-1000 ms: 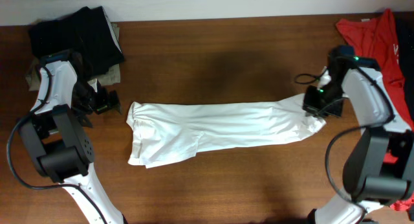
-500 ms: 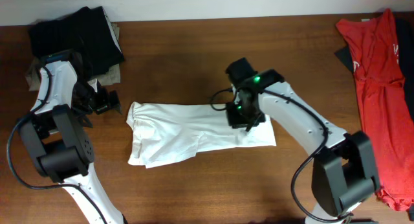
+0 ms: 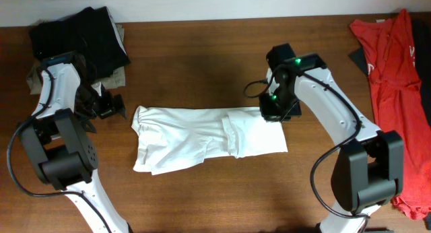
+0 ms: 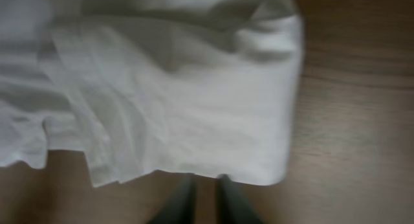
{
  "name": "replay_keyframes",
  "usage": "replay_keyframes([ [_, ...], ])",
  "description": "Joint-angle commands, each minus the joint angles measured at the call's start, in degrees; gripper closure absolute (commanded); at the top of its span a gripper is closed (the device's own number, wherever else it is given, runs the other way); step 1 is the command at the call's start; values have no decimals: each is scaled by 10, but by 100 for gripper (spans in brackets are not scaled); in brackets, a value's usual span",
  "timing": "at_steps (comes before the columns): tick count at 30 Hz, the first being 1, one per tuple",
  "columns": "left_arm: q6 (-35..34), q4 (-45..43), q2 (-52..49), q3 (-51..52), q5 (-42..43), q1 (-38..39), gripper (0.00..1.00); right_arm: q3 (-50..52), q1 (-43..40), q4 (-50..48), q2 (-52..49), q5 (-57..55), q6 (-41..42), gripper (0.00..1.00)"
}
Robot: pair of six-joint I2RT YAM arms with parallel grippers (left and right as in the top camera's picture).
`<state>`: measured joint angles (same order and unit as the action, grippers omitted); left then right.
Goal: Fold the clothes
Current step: 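Fold the strip's right end leftward over the middle with the right gripper, then retract the right gripper and grasp the folded shirt's left end with the left gripper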
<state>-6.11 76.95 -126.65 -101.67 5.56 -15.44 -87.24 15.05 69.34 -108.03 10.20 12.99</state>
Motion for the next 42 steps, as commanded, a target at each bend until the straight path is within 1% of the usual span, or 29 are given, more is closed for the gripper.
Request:
replay_keyframes([
  [1,-5,0,1,4,11,-1,1,54,15,-45,-13,94,-20,94],
  [2,-5,0,1,4,11,-1,1,78,23,-76,-14,123,-17,94],
  [6,-5,1,1,4,11,-1,1,144,76,-173,-19,127,70,93],
  [8,-5,1,1,4,11,-1,1,162,103,-204,-28,128,106,93],
  [12,-5,3,1,4,11,-1,1,163,148,-262,-50,128,129,89],
  [14,-5,5,1,4,11,-1,1,157,153,-290,-50,127,128,88],
  [16,-5,5,1,4,11,-1,1,124,136,-276,-49,127,106,88],
  [18,-5,7,1,4,11,-1,1,20,96,-181,-47,124,53,89],
  [19,-5,7,1,4,11,-1,1,-40,76,-125,-47,108,34,86],
  [20,-5,9,1,4,11,-1,1,-108,53,-65,-47,77,21,78],
  [21,-5,10,1,4,11,-1,1,-169,28,-12,-47,36,20,57],
  [22,-5,15,1,4,13,-1,1,-217,1,28,-47,-9,20,12],
  [23,9,19,1,4,32,-1,1,-247,-26,49,-47,-50,20,1],
  [25,84,38,1,4,120,-1,1,-259,-78,55,-47,-71,20,1],
  [26,115,56,1,4,156,-1,1,-259,-119,55,-49,-71,20,1],
  [27,153,69,1,6,188,-1,1,-259,-155,55,-49,-70,25,1],
  [28,176,74,1,11,215,-1,1,-259,-174,55,-49,-68,25,1],
  [30,183,69,1,43,247,0,1,-259,-230,55,-49,-68,25,1],
  [31,182,55,1,66,247,1,1,-259,-252,56,-49,-68,25,2],
  [34,182,5,1,145,271,4,1,-259,-295,66,-49,-68,24,1],
  [37,182,-48,1,215,316,13,1,-259,-310,78,-49,-68,24,1],
  [39,182,-59,1,226,318,26,1,-259,-308,78,-49,-68,24,1],
  [42,180,-81,1,227,329,64,2,-259,-308,78,-49,-69,24,2],
])
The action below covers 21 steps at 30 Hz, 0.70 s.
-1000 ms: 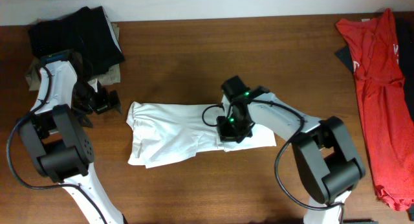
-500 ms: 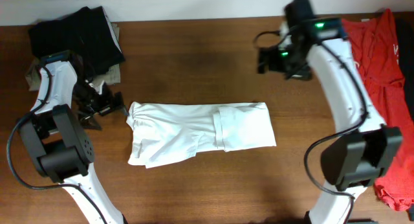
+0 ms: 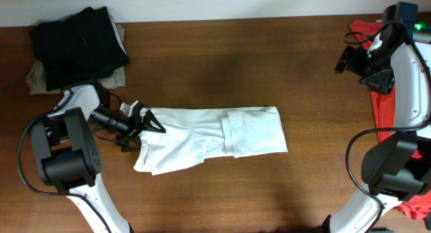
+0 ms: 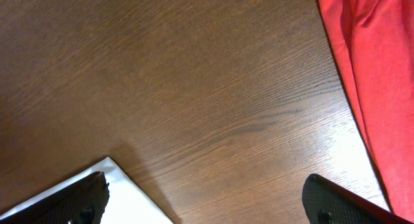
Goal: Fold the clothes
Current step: 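Retract the right gripper and grasp the folded shirt's left end with the left gripper, then drag the folded shirt leftward toward the clothes stack with the left gripper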
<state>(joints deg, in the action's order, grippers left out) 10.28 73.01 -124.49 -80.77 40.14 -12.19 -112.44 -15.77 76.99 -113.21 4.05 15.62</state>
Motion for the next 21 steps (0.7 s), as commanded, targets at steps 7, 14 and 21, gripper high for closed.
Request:
replay_keyframes([
  [7,-61,-65,-20,0,-85,32,99,-7,0,2,3,-7,-2,1],
  [14,-136,134,-11,-262,-240,-56,99,-7,0,2,3,-7,-2,1],
  [21,-136,237,44,-429,-222,-9,99,-7,0,2,3,-7,-2,1],
])
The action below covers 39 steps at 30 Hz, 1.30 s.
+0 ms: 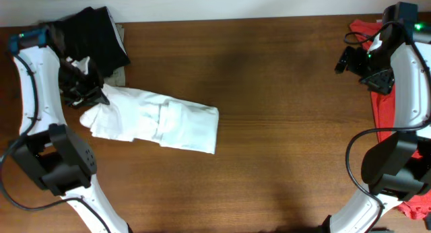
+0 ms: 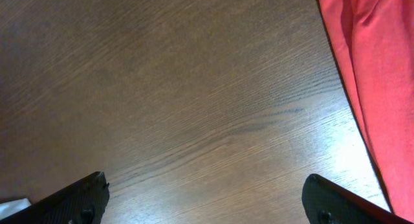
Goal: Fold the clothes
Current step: 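Drag the folded shirt leftward toward the clothes stack with the left gripper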
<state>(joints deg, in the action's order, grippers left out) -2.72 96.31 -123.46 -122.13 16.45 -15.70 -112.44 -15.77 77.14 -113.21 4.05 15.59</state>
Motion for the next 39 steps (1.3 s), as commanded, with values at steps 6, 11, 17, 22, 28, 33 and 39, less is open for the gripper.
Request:
replay_keyframes([
  [6,-5,0,34,32,2,146,99,-7,0,0,3,-7,-2,1],
  [11,-5,-86,34,170,6,247,99,-7,0,0,3,-7,-2,1],
  [17,-24,-200,34,245,38,327,95,-7,0,0,3,-7,-2,1],
  [22,-42,-234,34,245,53,336,87,-7,0,0,3,-7,-2,1],
  [28,-42,-264,34,245,101,336,78,-7,0,0,3,-7,-2,1],
  [33,-42,-314,34,245,142,348,57,-7,0,0,3,-7,-2,1],
  [39,-41,-283,37,175,142,370,62,-7,0,0,3,-7,-2,1],
])
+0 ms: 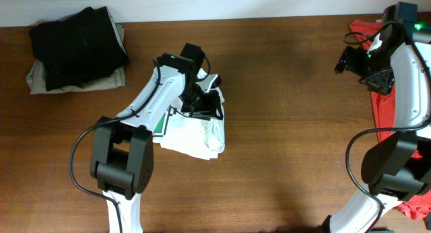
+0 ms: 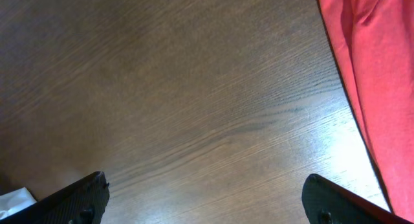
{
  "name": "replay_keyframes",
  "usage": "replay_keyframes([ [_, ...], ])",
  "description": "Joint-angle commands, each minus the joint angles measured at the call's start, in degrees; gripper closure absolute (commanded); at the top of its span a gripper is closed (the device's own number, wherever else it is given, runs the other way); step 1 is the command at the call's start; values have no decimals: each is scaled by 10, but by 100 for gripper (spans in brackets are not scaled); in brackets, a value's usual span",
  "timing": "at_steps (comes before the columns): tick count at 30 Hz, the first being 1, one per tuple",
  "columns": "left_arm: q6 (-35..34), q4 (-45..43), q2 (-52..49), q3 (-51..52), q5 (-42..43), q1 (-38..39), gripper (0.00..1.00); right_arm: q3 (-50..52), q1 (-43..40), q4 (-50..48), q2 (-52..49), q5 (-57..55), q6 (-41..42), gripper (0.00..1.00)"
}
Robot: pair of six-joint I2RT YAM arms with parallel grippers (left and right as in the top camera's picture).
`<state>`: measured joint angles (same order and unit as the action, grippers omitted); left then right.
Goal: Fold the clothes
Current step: 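Drag the folded shirt leftward toward the clothes stack with the left gripper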
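Observation:
The white garment (image 1: pixel 195 128) lies doubled up in a rumpled heap at the table's middle, and a corner of it (image 2: pixel 13 201) shows in the right wrist view. My left gripper (image 1: pixel 202 100) sits on the heap's upper right part and looks shut on a fold of the cloth, with white fabric bunched around its fingers. My right gripper (image 1: pixel 360 61) hangs at the far right, above bare wood. It (image 2: pixel 207 201) is wide open and nothing lies between its fingers (image 2: pixel 84 197).
A stack of folded dark clothes (image 1: pixel 77 48) rests at the back left corner. Red clothes (image 1: pixel 394 78) lie along the right edge, close beside the right arm, and fill the right side of the wrist view as red cloth (image 2: pixel 375 68).
My left gripper has gone from the far left, beside the dark stack, to the table's middle. The white garment, then stretched out lengthwise, is now doubled into a heap. The right arm has not moved.
The white garment lay spread at the middle with my right gripper at its right end. Then the right arm was at the far right and my left gripper met the garment's left edge. Then the garment lay further left, held there. Now it is heaped at the middle.

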<state>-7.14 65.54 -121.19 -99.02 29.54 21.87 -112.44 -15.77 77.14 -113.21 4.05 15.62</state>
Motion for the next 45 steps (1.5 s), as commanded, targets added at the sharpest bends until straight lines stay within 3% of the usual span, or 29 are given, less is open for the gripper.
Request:
replay_keyframes([
  [1,3,62,18,-106,8,-21,62,-7,0,0,3,-7,-2,1],
  [4,3,158,22,-201,-71,-73,61,-7,0,0,3,-7,-2,1],
  [5,3,164,21,-198,-76,-93,53,-7,0,0,3,-7,-2,1],
  [7,-9,157,16,-184,-85,-103,54,-7,0,0,3,-7,-2,1],
  [9,-10,142,-10,-165,-83,-96,74,-7,0,0,3,-7,-2,1],
  [12,-30,123,-49,-143,-66,-61,89,-7,0,0,3,-7,-2,1],
  [19,-78,-1,-129,-143,-64,22,91,-7,0,0,3,-7,-2,1],
  [25,-78,-106,-139,-144,-61,57,91,-7,0,0,3,-7,-2,1],
  [27,-78,-70,-131,-167,-49,54,99,-7,0,0,3,-7,-2,1],
  [30,-17,42,-89,-267,-56,45,99,-7,0,0,3,-7,-2,1],
  [34,-17,193,-39,-355,-180,33,93,-7,0,0,3,-7,-2,1],
  [37,-26,240,-44,-322,-193,31,93,-7,0,0,3,-7,-2,1],
  [39,-70,228,-45,-256,-193,31,93,-7,0,0,3,-7,-2,1],
  [45,-117,-11,-45,-13,-112,42,94,-7,0,0,3,-7,-2,1],
])
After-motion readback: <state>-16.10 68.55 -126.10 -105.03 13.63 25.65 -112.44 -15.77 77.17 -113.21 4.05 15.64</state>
